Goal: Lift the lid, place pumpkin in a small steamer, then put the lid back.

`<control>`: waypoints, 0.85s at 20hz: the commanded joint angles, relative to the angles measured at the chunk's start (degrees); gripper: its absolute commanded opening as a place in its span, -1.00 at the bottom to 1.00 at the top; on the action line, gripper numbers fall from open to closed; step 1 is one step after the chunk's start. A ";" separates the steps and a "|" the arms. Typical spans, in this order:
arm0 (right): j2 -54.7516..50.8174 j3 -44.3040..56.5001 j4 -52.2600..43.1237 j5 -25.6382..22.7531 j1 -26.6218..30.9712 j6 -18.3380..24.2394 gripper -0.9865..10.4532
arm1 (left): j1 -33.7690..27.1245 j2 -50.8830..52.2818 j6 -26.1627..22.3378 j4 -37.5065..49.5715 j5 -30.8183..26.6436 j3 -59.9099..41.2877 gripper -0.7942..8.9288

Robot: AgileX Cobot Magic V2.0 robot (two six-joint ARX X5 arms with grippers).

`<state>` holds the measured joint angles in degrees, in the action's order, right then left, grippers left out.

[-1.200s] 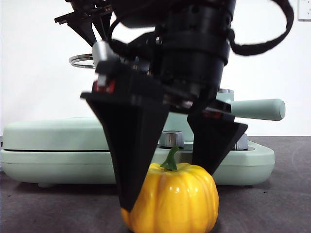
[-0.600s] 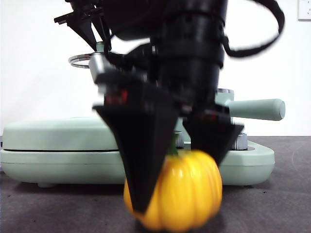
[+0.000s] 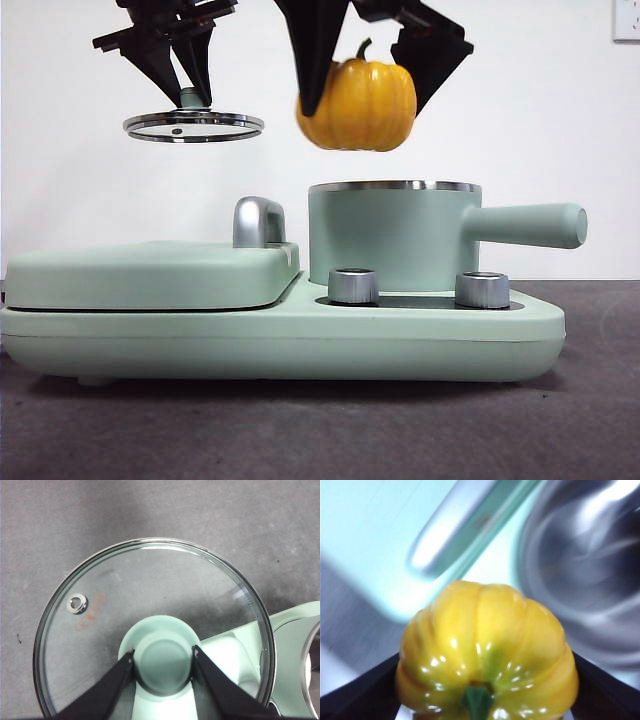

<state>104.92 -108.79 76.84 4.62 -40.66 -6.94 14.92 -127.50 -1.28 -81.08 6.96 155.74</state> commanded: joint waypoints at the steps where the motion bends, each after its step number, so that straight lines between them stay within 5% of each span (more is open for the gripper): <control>1: 4.63 -6.12 3.32 -0.44 3.04 3.02 -0.22 | 0.26 0.09 0.26 -1.57 0.11 2.45 -0.82; 7: 11.72 -10.19 -0.98 -0.15 10.56 3.98 -0.22 | 0.24 0.09 0.26 -1.57 0.11 2.40 -0.82; 17: 17.46 -10.19 -5.64 -0.63 10.91 4.79 -0.22 | 0.26 0.02 0.28 -1.55 0.11 2.34 -0.82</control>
<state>120.75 -117.38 71.40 4.23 -29.26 -2.76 14.92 -127.50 -1.28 -81.08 6.96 155.74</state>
